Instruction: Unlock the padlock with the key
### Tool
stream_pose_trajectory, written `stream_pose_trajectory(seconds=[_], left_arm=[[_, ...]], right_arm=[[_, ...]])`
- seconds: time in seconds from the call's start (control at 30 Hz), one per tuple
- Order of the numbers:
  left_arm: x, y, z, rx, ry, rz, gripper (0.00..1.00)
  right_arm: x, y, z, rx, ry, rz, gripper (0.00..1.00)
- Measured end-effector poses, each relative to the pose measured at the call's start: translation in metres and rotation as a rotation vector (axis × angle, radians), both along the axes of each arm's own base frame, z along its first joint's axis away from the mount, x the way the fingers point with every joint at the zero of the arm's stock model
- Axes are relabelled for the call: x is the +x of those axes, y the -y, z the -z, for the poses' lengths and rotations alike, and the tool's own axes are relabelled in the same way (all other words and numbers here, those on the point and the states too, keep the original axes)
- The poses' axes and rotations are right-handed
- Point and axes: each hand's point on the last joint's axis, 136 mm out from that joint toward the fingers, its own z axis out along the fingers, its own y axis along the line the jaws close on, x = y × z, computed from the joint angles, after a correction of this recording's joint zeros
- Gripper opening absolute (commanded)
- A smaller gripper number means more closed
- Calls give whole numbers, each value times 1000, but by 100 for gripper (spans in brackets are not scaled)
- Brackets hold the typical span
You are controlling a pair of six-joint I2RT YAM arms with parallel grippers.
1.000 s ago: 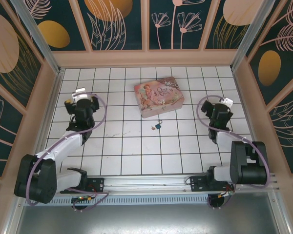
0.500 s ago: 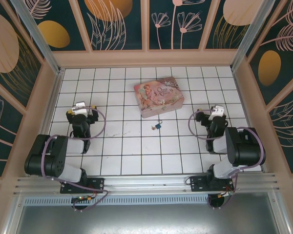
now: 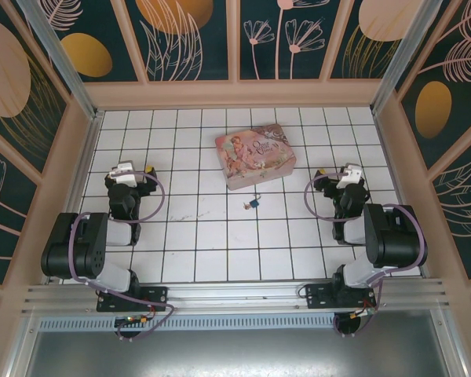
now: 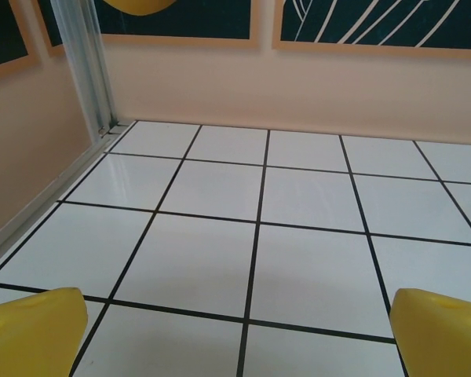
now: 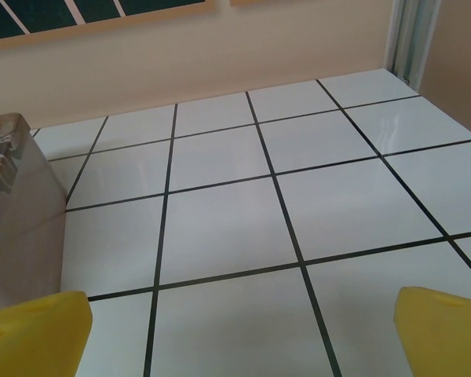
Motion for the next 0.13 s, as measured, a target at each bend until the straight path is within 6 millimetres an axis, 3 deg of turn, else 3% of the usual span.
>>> stream_pose_trajectory(seconds=[0.13], left_arm=[[0,1,0,-1,0,7,99]], right_arm=[[0,0,0,0,0,0,99]])
